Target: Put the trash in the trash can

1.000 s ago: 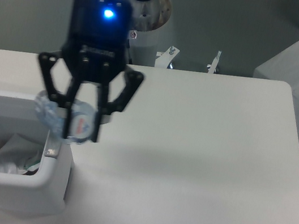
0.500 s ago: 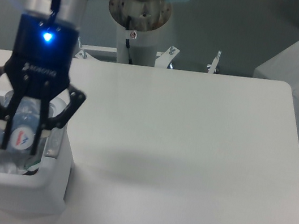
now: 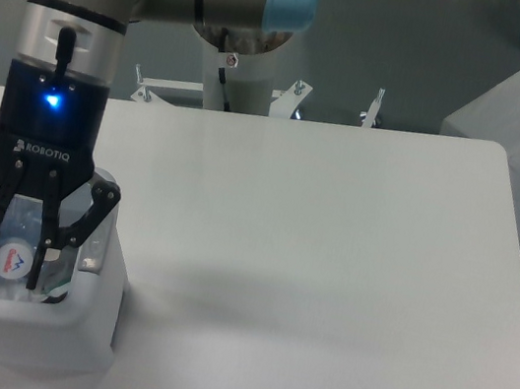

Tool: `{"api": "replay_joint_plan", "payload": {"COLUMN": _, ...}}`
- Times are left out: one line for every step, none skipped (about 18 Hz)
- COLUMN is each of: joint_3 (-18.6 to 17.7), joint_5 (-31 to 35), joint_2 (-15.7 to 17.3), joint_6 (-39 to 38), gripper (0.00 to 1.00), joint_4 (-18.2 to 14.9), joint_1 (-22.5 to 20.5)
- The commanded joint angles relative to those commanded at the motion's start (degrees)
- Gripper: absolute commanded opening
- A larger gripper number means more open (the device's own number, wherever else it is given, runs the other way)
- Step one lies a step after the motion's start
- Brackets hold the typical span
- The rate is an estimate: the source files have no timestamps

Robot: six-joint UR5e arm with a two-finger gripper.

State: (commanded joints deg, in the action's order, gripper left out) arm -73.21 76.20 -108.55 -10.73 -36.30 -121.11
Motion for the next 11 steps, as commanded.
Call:
{"api": "replay_joint_plan", "payload": {"joint_3": -0.35, "joint_5": 0.0, "joint_2": 0.17, "joint_6": 0.0, "gripper": 0.35, "joint_4": 0.0, "joint_1": 0.09}}
{"api": "replay_joint_plan", "payload": {"joint_3": -0.88, "joint_5": 0.0, "joint_2": 0.35, "joint_6": 0.0, "gripper": 0.35, "joint_4": 0.0, "joint_1": 0.09}}
{"api": "replay_joint_plan", "payload": {"joint_3": -1.49, "joint_5": 0.0, "joint_2": 0.44, "joint_6": 0.0, "gripper": 0.35, "joint_4": 0.0, "joint_1": 0.09}}
{"api": "replay_joint_plan", "payload": {"joint_3": -1.76, "joint_5": 0.0, "joint_2": 0.61, "joint_6": 0.0, "gripper": 0.35, "joint_4": 0.09, "joint_1": 0.09}}
{"api": "replay_joint_plan", "payload": {"joint_3": -1.85, "joint_5": 0.0, "joint_2": 0.53, "joint_6": 0.09, "gripper": 0.36, "joint_4": 0.09, "joint_1": 0.09}}
{"api": "replay_joint_plan", "payload": {"joint_3": -1.85, "joint_5": 0.0, "joint_2": 0.53, "joint_6": 0.26, "gripper": 0.37, "joint_4": 0.09, "joint_1": 0.09}}
{"api": "replay_joint_plan", "payload": {"joint_3": -1.94, "joint_5": 0.09, "joint_2": 0.44, "joint_6": 0.96, "gripper": 0.39, "joint_4": 0.0, "joint_1": 0.09}}
{"api": "replay_joint_plan", "payload": {"joint_3": -2.11, "joint_5": 0.09, "joint_2": 0.44, "joint_6": 2.01, "gripper": 0.42, "joint_4": 0.09, "joint_1": 0.17}}
{"api": "replay_joint_plan", "payload": {"joint_3": -2.11, "joint_5": 0.09, "joint_2": 0.44, "joint_6": 2.72, "gripper": 0.46, "joint_4": 0.09, "joint_1": 0.18}}
{"api": "replay_joint_plan", "payload": {"joint_3": -2.11, "joint_5": 0.0, "joint_2": 0.44, "joint_6": 2.99, "gripper": 0.51, "joint_4": 0.09, "joint_1": 0.18}}
{"api": "replay_joint_plan", "payload": {"joint_3": -2.03, "joint_5": 0.0, "joint_2": 0.44, "joint_6": 3.08, "gripper": 0.58, "joint_4": 0.09, "joint_1": 0.09}}
